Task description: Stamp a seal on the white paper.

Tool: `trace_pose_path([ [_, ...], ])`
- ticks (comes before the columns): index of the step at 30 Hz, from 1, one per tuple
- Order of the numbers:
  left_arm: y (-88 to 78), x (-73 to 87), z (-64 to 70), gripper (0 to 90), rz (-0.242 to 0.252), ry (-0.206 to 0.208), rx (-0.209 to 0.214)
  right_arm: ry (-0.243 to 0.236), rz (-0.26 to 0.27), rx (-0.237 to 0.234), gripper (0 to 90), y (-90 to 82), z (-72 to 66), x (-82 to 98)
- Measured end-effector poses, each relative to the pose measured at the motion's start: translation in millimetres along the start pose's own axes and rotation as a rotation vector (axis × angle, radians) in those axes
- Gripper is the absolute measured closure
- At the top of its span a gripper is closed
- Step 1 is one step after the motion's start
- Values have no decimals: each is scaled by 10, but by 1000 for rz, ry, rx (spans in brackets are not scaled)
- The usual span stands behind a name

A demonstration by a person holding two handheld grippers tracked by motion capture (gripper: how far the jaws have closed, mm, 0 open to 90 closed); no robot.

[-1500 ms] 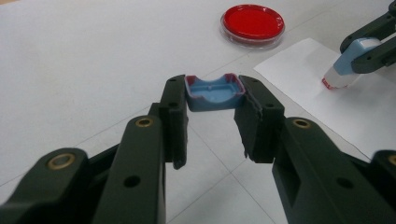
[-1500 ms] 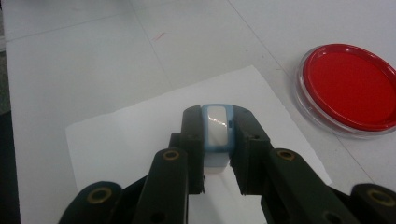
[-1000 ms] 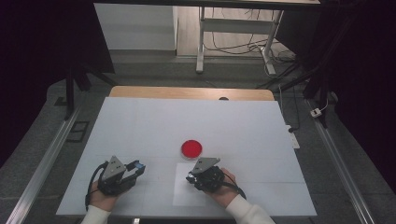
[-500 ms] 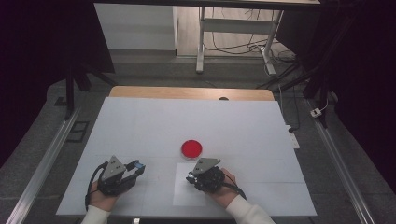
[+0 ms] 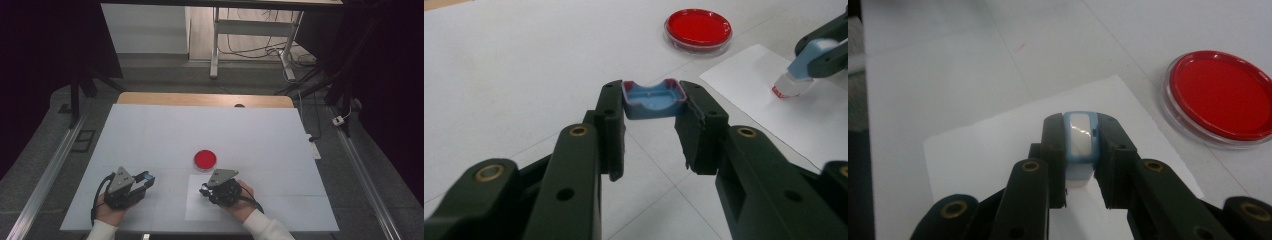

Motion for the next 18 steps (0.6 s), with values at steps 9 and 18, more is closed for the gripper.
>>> trace_pose_path([
  [9, 2, 7, -2, 652, -2, 1, 0, 75, 79, -4, 753, -106, 105, -52],
  [18, 22, 17, 21, 651, -11, 6, 5, 102, 98, 1, 753, -162, 175, -53],
])
Point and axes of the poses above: each handheld gripper's, and its own axes: y roughly forward along the jaws, x roughly out of its underside, z roughly to its right, the point moved 10 cm from there along y, roughly forward along the jaws
